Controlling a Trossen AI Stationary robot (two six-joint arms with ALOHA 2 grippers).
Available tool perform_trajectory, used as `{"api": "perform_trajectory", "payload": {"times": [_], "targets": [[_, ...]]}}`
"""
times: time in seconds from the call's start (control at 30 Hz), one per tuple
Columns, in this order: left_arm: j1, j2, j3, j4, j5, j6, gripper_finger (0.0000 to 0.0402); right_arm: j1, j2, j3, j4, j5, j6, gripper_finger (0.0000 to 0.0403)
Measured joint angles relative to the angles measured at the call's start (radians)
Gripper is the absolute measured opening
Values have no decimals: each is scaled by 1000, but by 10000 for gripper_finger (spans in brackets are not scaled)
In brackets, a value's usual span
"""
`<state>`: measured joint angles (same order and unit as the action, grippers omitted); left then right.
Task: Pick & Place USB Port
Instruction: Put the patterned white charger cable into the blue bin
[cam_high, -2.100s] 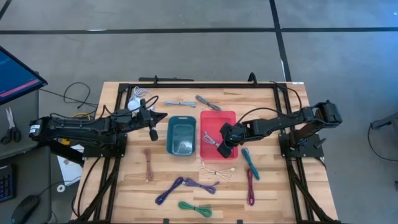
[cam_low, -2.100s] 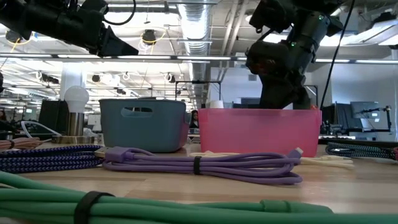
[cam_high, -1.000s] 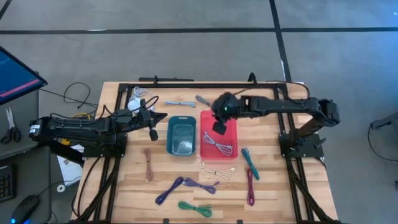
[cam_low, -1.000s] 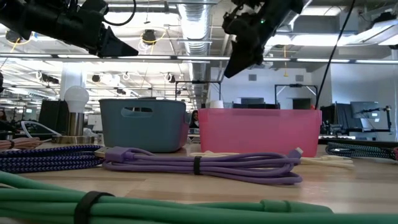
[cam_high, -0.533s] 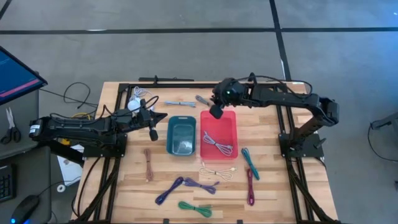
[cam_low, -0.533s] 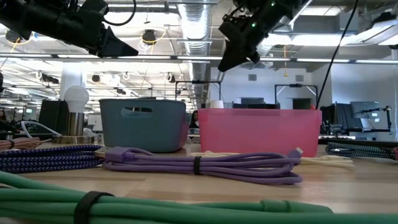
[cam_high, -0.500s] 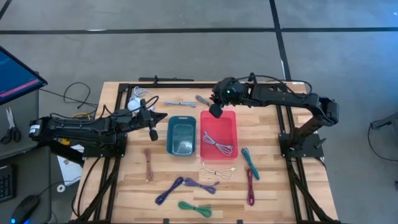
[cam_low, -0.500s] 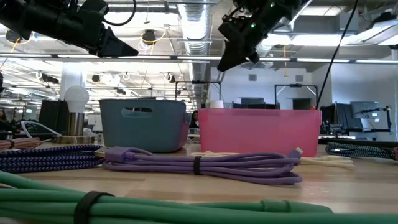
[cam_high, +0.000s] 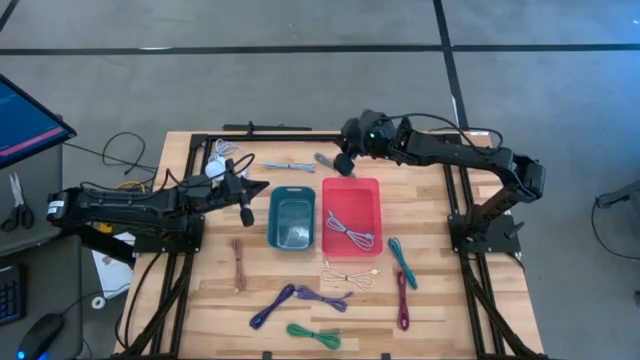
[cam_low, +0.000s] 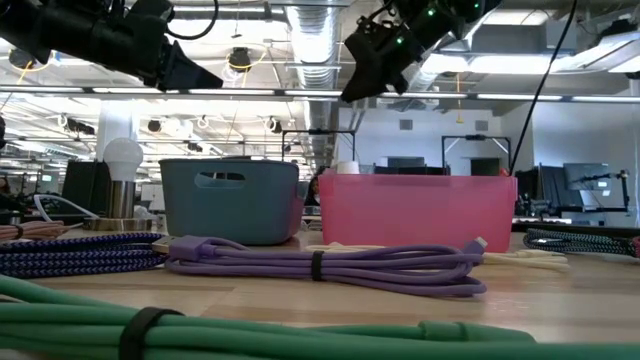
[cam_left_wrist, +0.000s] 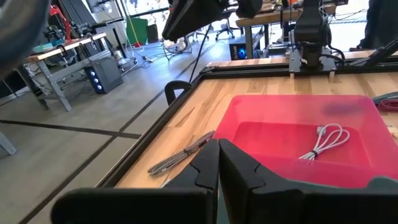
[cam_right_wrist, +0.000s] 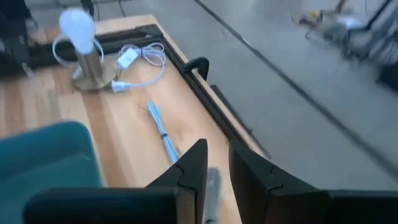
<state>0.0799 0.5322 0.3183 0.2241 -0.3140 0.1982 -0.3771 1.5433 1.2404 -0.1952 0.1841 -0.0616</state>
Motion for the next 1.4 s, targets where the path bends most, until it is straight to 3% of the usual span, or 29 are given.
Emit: {"api": "perform_trajectory", "payload": {"times": [0.17, 0.4, 0.57, 0.93, 1.1, 1.4], "targets": [[0, 0, 0, 1, 0, 4, 11, -29, 0, 0, -24, -11, -9, 59], [0, 0, 0, 2, 0, 7, 11, -139, 0, 0, -152, -151, 110, 59], [0, 0, 0, 7, 0, 7, 11, -176, 33, 1, -208, -164, 114, 59], [0, 0, 0, 9, 0, 7, 11, -185, 297, 234, -511, -238, 107, 63], [0, 0, 0, 9, 0, 7, 11, -179, 406, 344, -599, -239, 80, 89], [0, 0, 0, 9, 0, 7, 11, -139, 510, 452, -637, -240, 25, 183]]}}
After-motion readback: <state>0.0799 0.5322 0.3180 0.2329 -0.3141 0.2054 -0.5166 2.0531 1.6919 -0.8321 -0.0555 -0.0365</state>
